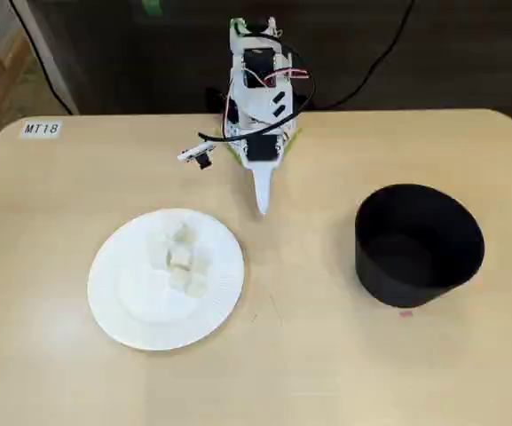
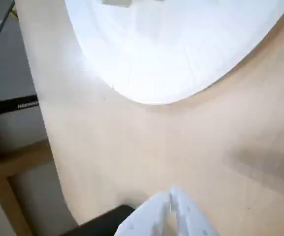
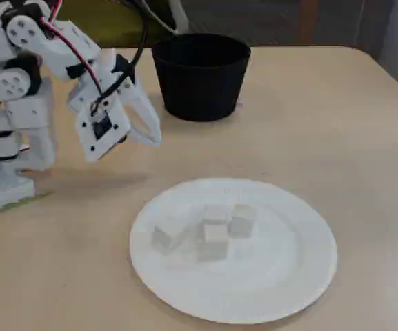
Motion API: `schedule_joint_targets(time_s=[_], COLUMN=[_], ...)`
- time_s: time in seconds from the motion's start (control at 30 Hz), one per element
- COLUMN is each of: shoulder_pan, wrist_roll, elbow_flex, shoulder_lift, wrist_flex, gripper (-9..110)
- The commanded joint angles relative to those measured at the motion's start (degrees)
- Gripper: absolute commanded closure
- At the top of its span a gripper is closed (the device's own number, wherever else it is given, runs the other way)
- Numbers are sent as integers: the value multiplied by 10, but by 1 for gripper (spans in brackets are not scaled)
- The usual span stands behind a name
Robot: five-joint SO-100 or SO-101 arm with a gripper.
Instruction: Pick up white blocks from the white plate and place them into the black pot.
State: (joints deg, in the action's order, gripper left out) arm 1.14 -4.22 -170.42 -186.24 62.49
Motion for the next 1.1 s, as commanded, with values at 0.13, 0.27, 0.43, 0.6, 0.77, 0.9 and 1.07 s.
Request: schedule_joint_targets(time_s=[0.13,0.27,0.43,0.6,0.77,0.9,1.07], shoulder_pan=[-45,-45,-45,-96,-187,-256,-291], wrist_roll=[-25,-25,-33,-57,-21,6,4], elbow_flex=[270,270,272,294,357,439,544], shoulder_lift=[316,316,318,320,326,412,564], wrist_flex=[-124,-125,-120,-56,24,84,142], gripper=[104,104,104,104,104,104,104])
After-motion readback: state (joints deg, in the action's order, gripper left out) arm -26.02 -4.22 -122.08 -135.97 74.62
